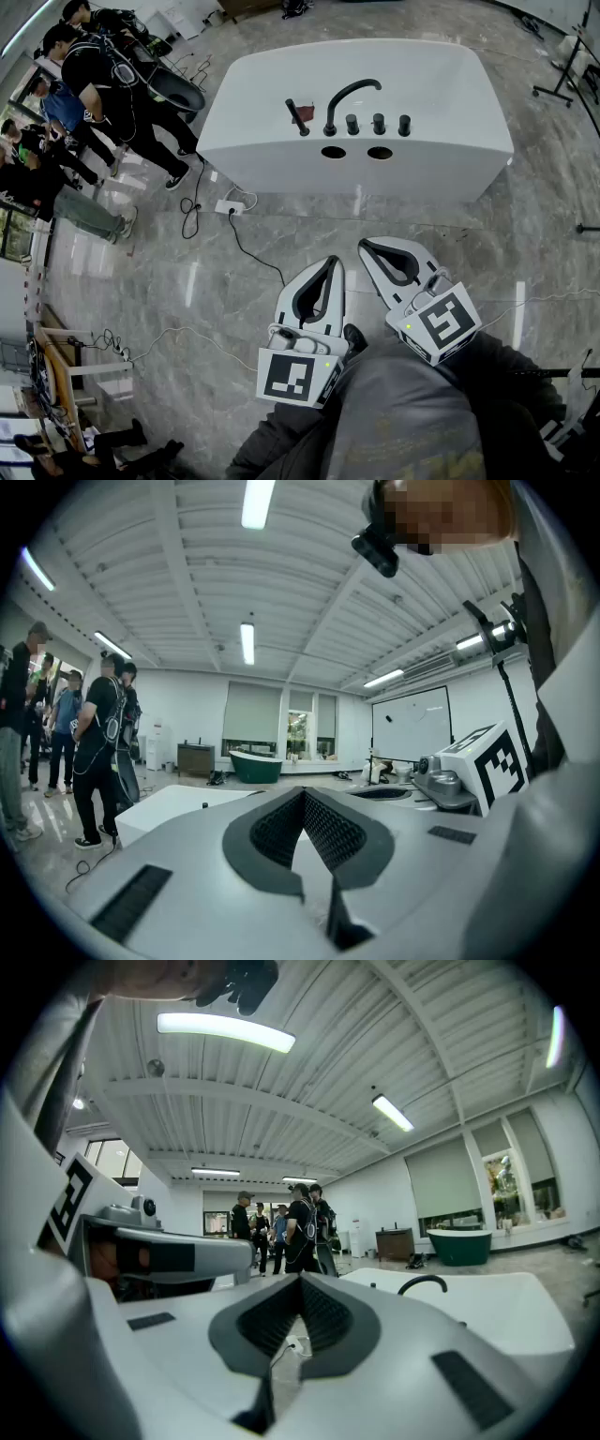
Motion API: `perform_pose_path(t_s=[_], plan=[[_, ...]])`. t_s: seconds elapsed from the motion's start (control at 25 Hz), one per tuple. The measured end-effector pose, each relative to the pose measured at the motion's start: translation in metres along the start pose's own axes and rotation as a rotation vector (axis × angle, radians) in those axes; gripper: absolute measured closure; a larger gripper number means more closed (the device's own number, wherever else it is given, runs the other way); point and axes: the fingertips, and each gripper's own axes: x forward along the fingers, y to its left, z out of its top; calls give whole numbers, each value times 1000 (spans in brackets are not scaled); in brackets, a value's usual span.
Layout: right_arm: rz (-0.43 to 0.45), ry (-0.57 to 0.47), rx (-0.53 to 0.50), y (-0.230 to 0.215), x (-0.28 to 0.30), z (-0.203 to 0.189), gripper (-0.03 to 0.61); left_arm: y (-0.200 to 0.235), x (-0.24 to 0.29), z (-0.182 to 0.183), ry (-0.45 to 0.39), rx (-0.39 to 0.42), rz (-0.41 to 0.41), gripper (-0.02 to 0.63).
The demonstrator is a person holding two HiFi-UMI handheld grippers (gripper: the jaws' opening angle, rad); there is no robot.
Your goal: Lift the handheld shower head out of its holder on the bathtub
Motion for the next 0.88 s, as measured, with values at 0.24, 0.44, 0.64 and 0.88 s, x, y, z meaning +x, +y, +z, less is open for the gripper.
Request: perform_pose_path(t_s=[0.24,0.44,0.64,0.88], plan=[[1,-5,9,-19,-13,-3,574,-19,16,-3,9,4,-6,612],[2,-10,25,-33,-27,-5,574,-36,26,-6,24,9,-9,612],[12,-15,40,-50,-42,-8,574,-54,38,-11,39,6,5,612],[59,-10,125,-61,-48,-23,572,-66,41,-33,95,-17,43,612]])
